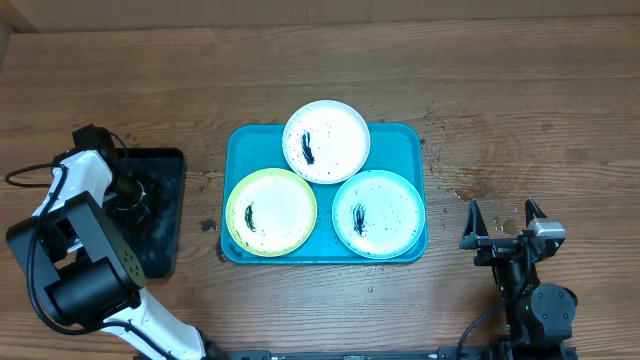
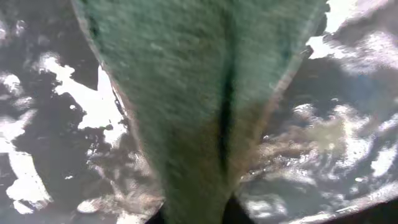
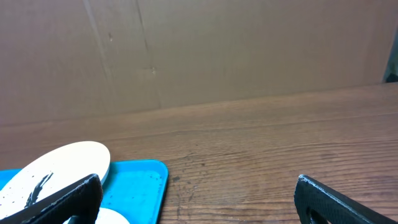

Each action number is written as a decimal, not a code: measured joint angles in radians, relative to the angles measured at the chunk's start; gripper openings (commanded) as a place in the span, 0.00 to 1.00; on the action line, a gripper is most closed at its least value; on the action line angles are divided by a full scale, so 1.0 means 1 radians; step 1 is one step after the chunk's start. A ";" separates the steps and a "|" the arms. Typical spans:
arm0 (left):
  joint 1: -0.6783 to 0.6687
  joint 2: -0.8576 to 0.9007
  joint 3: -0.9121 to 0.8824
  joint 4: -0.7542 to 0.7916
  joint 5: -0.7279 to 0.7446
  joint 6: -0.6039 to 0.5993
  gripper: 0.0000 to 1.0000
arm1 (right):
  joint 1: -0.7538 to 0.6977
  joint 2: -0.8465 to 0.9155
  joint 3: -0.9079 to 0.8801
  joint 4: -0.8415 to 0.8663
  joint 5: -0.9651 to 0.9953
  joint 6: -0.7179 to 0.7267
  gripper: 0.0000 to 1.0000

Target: Clean dirty plates on tray and stack at the side

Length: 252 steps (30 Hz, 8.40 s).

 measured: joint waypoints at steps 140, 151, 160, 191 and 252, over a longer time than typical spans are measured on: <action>0.228 -0.034 0.121 -0.257 0.656 -0.205 0.04 | 0.000 0.000 0.000 0.000 0.000 0.000 1.00; 0.284 -0.034 0.238 -0.323 0.836 -0.148 0.04 | 0.000 0.000 0.000 0.000 0.000 0.000 1.00; 0.199 -0.033 0.042 -0.183 0.636 -0.150 0.04 | 0.000 0.000 0.000 0.000 0.000 0.000 1.00; 0.206 -0.037 0.422 -0.553 0.438 -0.045 0.04 | 0.000 0.000 0.000 0.009 0.045 0.000 1.00; -0.689 -0.044 0.210 -0.395 0.136 0.217 1.00 | 0.000 1.029 1.164 -0.573 -0.649 0.014 1.00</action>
